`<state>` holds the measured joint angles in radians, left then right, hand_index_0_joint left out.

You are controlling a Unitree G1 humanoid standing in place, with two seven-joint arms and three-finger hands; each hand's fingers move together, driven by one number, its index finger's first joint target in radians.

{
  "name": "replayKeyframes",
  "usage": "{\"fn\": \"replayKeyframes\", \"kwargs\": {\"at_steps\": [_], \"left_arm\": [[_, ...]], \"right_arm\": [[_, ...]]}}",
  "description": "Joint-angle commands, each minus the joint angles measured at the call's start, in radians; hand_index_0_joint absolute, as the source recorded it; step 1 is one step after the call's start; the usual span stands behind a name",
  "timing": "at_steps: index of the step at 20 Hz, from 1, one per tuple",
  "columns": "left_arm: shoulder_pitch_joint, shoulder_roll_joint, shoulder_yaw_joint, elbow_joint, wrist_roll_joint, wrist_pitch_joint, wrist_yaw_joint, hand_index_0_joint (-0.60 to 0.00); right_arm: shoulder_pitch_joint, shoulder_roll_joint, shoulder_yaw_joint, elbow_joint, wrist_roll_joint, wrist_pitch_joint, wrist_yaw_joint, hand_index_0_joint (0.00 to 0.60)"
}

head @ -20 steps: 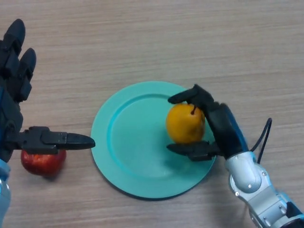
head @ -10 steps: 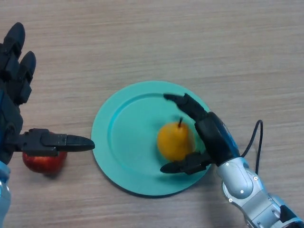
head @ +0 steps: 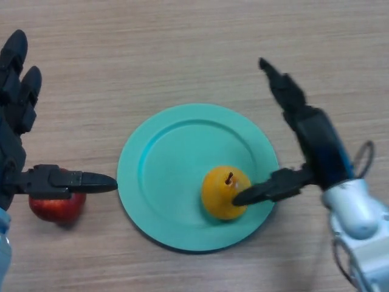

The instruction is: Pick up the yellow pear and place it on the plate

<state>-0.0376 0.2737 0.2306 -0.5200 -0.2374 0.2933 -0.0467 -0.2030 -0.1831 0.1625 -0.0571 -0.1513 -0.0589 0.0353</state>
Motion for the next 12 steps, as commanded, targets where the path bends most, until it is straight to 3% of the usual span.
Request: {"fn": "replayKeyframes", "kwargs": {"at_steps": [1,2,6,12], "left_arm": [[-0.036,0.034,0.053,-0.038,-0.006,-0.166,0.028,0.000],[-0.041,0.035,0.048,-0.037,-0.019,-0.167,0.027,0.000],[-0.037,0.033,0.033,-0.033,-0.022,-0.145,-0.012,0.000],[-0.047,0.036,0.027,-0.033,-0.011,-0.123,-0.021,0.000]], "right_arm": [[0.000,-0.007,-0.094,-0.142,0.045,-0.054,0.048,0.000],[0.039,-0.014,-0.123,-0.227,0.078,0.006,0.086,0.000],[0.130,-0.041,-0.177,-0.380,0.155,0.103,0.115,0.000],[0.187,-0.062,-0.241,-0.465,0.173,0.132,0.134,0.000]]}}
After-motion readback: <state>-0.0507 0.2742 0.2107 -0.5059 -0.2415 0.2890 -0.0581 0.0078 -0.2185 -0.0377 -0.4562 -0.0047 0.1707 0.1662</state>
